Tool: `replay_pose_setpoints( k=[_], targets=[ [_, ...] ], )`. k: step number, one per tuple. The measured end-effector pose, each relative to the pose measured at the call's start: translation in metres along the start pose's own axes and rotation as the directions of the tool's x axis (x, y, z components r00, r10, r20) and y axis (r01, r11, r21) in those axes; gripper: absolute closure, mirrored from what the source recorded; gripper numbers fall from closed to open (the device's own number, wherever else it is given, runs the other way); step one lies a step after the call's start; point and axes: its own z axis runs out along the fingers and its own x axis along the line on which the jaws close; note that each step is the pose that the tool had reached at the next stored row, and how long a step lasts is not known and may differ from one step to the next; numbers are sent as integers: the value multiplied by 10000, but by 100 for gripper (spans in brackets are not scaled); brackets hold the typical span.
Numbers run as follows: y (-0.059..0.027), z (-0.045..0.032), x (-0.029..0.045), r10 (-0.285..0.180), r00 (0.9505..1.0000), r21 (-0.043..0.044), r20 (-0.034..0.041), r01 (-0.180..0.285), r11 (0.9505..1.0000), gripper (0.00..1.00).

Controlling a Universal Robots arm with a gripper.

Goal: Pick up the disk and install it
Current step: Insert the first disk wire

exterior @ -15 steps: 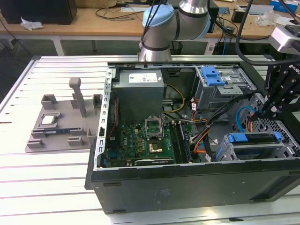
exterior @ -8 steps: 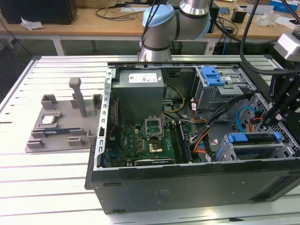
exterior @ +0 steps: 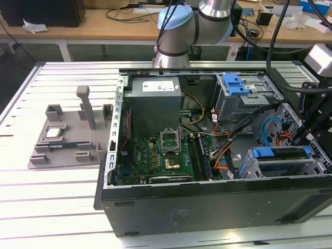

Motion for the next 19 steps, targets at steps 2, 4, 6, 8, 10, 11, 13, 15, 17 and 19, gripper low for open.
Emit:
replay_pose_setpoints(
  k=[2,4,6,8,10,11,13,15,17,19],
  targets=[
    [6,25,23,-100,9999,-3,-10,100,10000,83],
    [12,45,32,-155,9999,-4,-17,155,9999,83],
    [13,73,32,-187,9998,-4,-20,187,9998,83],
    [20,90,31,-202,9998,-4,-24,202,9998,83],
    [24,98,28,-211,9998,-4,-24,211,9998,83],
    [28,102,25,-220,9998,-4,-22,220,9998,83],
    [32,104,18,-260,9997,-5,-18,260,9997,83],
    [33,98,14,-309,9995,-2,-22,309,9995,83],
    [34,83,12,-357,9994,4,-9,357,9994,83],
    [34,85,12,-370,9993,7,58,370,9993,83]
  ],
)
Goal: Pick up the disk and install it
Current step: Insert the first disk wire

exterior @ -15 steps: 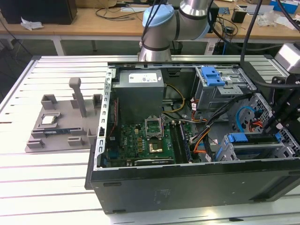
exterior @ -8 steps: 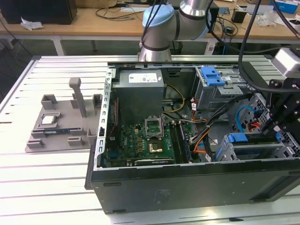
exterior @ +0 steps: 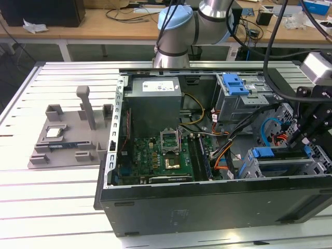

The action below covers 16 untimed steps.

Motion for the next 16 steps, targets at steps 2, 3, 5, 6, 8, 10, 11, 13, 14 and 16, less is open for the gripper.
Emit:
replay_pose_setpoints(
  k=[2,3,5,6,8,10,11,13,14,16],
  targets=[
    [0,5,1,-3,10000,0,19,3,10000,83],
    [-1,8,4,-5,10000,1,24,5,10000,83],
    [-1,16,9,-9,10000,2,27,9,10000,83],
    [-1,19,12,-11,10000,1,24,11,10000,83],
    [-2,25,16,-16,10000,1,21,16,10000,83],
    [-4,40,19,-19,10000,1,24,19,10000,83],
    [-5,55,21,-20,10000,1,24,20,10000,83],
    [-7,82,24,-24,10000,0,12,24,10000,83],
    [-8,89,25,-27,10000,1,13,27,10000,83],
    [-8,94,26,-30,10000,0,20,30,10000,83]
  ],
)
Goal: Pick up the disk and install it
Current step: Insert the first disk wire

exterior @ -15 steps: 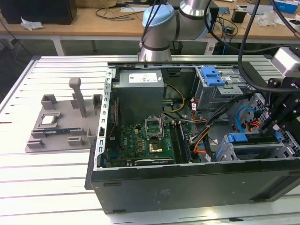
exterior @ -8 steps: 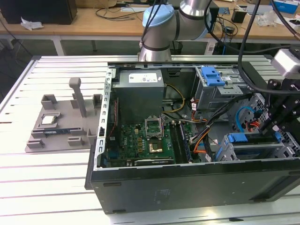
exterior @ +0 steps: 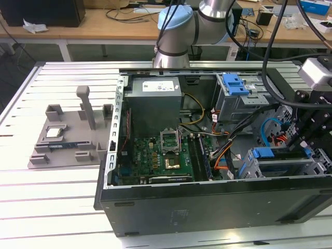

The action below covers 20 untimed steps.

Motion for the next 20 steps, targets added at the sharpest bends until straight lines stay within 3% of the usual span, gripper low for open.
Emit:
replay_pose_setpoints(
  k=[9,12,15,16,20],
  targets=[
    [3,-27,0,-2,10000,0,2,2,10000,76],
    [14,-123,-7,-2,10000,0,2,2,10000,76],
    [29,-274,-28,-2,10000,0,2,2,10000,77],
    [33,-317,-35,-2,10000,0,2,2,10000,89],
    [47,-457,-57,-2,10000,0,1,2,10000,89]
  ],
)
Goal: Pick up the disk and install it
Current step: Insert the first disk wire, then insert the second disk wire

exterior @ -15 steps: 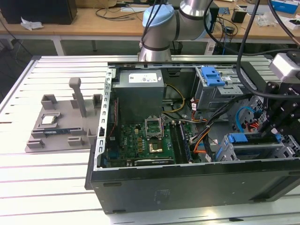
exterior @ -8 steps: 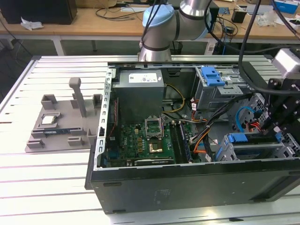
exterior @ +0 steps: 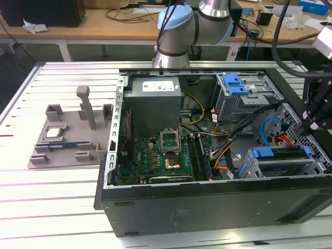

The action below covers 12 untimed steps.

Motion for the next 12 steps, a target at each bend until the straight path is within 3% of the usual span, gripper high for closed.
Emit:
replay_pose_setpoints(
  k=[2,12],
  targets=[
    [3,-31,-2,0,10000,0,2,0,10000,89],
    [3,-34,-3,0,10000,0,1,0,10000,89]
  ],
)
